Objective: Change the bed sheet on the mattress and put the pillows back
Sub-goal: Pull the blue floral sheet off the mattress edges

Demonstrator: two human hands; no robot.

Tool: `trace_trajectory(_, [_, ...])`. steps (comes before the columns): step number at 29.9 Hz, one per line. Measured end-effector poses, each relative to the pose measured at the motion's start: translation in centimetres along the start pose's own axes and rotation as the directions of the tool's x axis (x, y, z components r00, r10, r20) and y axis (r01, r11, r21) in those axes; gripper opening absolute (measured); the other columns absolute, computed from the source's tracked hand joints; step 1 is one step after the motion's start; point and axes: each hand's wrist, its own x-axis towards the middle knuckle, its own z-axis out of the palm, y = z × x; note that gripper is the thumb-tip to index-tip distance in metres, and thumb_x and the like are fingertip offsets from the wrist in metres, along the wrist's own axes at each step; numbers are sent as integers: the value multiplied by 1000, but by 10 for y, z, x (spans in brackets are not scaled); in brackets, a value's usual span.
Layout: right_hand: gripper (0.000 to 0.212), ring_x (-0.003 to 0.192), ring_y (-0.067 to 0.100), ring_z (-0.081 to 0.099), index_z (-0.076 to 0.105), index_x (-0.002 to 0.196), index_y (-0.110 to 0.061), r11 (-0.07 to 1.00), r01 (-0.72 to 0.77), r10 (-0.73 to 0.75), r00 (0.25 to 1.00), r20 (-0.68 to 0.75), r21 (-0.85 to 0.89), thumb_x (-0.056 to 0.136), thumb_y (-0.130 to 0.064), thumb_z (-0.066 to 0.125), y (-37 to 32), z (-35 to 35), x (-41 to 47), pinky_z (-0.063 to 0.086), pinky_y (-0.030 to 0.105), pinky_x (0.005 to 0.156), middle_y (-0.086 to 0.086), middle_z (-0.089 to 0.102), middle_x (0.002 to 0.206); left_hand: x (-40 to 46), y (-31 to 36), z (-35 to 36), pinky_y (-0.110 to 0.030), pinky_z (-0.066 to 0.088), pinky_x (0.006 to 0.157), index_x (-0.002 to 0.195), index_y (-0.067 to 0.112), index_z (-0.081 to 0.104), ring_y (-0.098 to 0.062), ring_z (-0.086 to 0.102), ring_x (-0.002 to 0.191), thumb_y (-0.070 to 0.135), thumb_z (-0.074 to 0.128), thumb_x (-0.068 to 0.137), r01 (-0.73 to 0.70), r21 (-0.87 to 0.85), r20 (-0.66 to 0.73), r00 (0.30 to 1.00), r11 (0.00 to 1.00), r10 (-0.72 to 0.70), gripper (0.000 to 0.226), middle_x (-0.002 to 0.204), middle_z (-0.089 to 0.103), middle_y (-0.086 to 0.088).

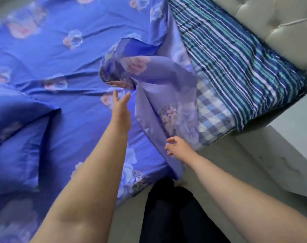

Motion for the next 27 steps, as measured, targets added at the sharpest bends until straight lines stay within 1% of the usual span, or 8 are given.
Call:
trace_trajectory(4, [13,73,24,60,50,103,-10,995,-66,74,992,104,-75,91,-8,53,18,54,-34,52,39,73,7,62,82,-88,-101,-74,-32,31,92,119,29,49,-19,48,117,28,46,98,389,-48,-19,921,920,-390,21,112,57,1])
trace_trajectory(6, [11,63,16,60,50,103,-11,979,-83,113,981,157,-188,92,-10,53,25,83,-51,50,21,56,10,63,92,-114,-140,-119,-32,32,92,115,25,52,-21,45,127,27,41,100,513,-151,-19,853,845,-521,19,119,56,-2])
trace_trajectory(8, [4,53,7,57,51,97,-13,953,-81,144,969,200,-293,94,-11,51,27,117,-68,37,10,38,12,63,97,-135,-161,-165,-30,33,91,130,19,49,-21,47,125,26,40,101,559,-240,-64,807,794,-587,31,134,53,-4])
trace_trajectory(12, [24,57,10,56,51,68,-19,880,-6,155,949,275,-474,91,-13,50,37,207,-90,35,12,41,15,68,93,-169,-178,-263,-28,37,83,132,18,47,-21,48,124,25,40,101,566,-321,-132,767,759,-628,33,140,50,-6])
trace_trajectory(17, [27,56,9,51,51,68,-19,863,38,145,936,320,-503,92,-7,49,34,343,-116,33,7,36,7,60,84,-194,-195,-396,-25,37,67,134,16,47,-15,55,88,27,42,100,544,-329,-185,764,772,-618,36,113,59,-3])
trace_trajectory(22, [19,54,12,50,51,77,-17,851,32,200,903,379,-524,93,-6,48,51,509,-147,36,9,37,1,59,73,-234,-213,-559,-25,38,68,117,22,47,-18,52,98,28,42,100,547,-385,-230,723,743,-652,19,114,56,-1])
trace_trajectory(25, [7,63,18,56,53,87,-15,810,122,212,851,480,-574,90,-9,52,62,604,-176,52,22,63,1,60,76,-260,-229,-652,-24,36,68,112,22,50,-13,53,82,26,41,100,455,-496,-321,695,739,-644,16,105,58,0])
trace_trajectory(27, [6,66,18,58,55,86,-18,738,233,200,820,536,-633,89,-12,55,65,636,-187,51,32,74,2,62,82,-273,-238,-684,-26,36,75,96,18,55,-14,53,86,24,40,99,415,-553,-355,667,723,-655,17,98,57,2])
